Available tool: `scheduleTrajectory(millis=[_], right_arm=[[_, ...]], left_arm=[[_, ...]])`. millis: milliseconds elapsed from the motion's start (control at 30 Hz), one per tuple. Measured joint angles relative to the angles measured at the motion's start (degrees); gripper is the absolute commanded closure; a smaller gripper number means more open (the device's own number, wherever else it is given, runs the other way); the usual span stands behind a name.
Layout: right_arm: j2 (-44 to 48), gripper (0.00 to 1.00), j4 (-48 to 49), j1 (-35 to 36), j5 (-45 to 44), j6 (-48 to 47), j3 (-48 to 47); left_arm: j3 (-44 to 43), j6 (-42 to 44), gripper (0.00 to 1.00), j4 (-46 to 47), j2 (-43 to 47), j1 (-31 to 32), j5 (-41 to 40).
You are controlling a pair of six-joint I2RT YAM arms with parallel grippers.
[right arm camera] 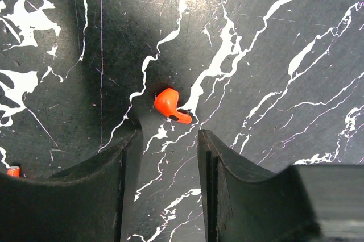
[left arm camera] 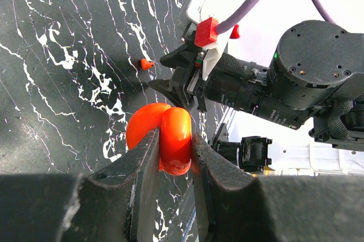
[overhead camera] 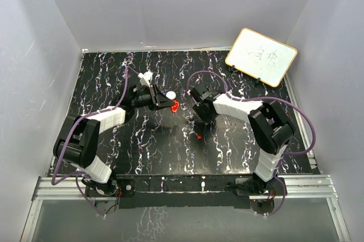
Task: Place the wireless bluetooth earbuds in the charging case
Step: Pick up the earbud from the center of the board.
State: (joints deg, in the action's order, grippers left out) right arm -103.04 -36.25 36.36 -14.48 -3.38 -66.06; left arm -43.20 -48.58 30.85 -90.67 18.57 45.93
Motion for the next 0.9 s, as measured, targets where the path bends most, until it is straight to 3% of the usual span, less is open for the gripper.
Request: scheduleTrajectory(millis=[433,900], right_arm=[[-1.68,0.64,0.33,0.0,-1.27,-0.61,-1.44],[-2.45,0.74,0.83,0.0,-1.7,-1.07,-2.05]], left_arm=[[0.02,0.02,1.0,0.37,0.0,0.0,0.0],[0.2,0.02,1.0,0.48,0.0,0.0,0.0]])
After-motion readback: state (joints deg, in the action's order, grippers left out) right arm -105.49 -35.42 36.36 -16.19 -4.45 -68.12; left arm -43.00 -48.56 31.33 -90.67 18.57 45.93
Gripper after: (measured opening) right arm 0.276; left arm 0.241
